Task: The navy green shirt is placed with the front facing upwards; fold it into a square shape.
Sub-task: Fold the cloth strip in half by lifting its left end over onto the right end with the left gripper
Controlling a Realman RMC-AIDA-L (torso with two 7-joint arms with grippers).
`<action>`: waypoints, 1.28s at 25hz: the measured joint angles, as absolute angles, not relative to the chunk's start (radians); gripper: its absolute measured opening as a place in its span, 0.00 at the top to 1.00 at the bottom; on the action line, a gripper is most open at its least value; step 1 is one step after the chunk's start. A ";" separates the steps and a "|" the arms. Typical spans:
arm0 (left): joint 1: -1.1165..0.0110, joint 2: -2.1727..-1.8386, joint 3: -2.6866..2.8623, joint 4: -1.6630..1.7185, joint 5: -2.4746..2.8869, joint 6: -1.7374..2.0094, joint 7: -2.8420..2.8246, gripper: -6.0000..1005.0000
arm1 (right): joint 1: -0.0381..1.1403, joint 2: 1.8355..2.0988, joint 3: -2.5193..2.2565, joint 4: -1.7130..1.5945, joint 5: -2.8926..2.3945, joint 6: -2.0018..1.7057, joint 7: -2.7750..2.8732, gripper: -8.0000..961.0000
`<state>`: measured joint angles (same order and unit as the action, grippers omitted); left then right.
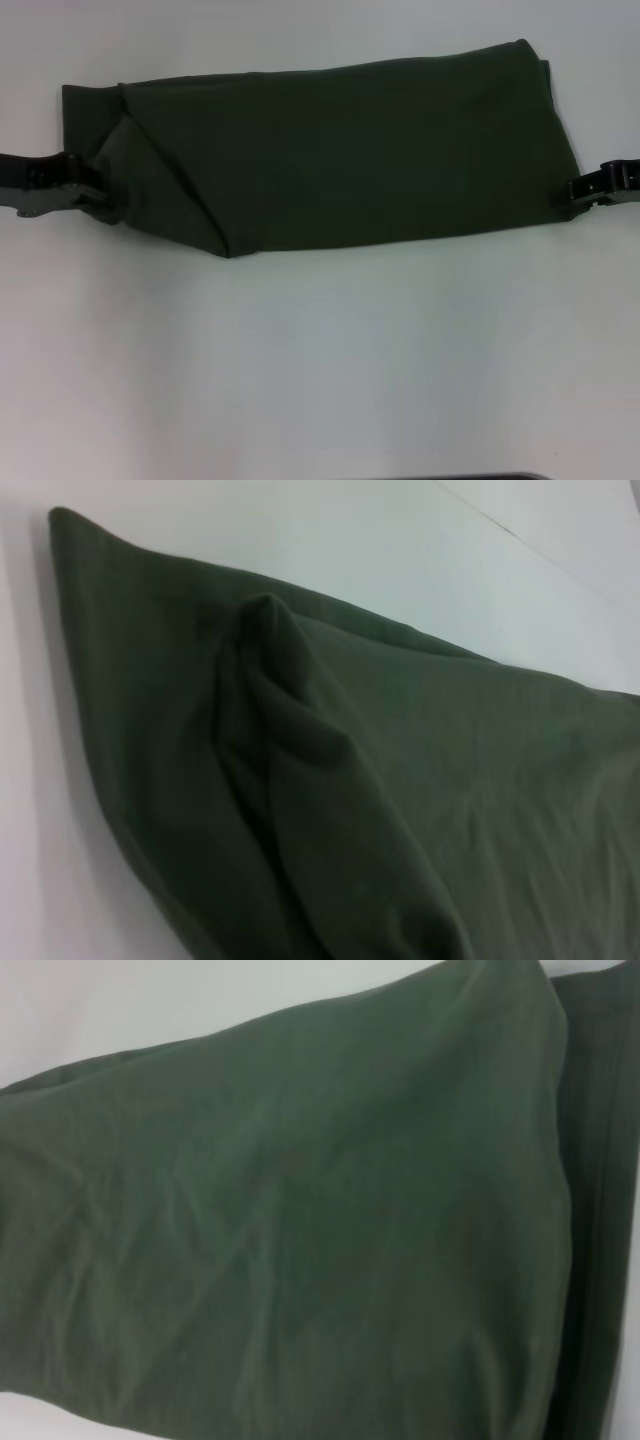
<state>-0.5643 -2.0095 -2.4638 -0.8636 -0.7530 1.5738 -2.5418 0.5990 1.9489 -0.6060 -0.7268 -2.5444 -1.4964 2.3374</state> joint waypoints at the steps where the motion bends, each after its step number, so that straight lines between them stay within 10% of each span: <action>1: -0.564 -2.009 -2.462 -0.864 -0.752 1.574 -2.544 0.97 | 0.599 1.947 -0.607 -0.727 -2.545 -1.499 2.339 0.38; 12: -0.565 -2.005 -2.456 -0.864 -0.747 1.589 -2.554 0.97 | 0.598 1.923 -0.606 -0.739 -2.548 -1.534 2.360 0.91; 32: -0.547 -1.994 -2.453 -0.874 -0.600 1.812 -2.550 0.97 | 0.606 1.914 -0.606 -0.802 -2.775 -1.754 2.398 0.98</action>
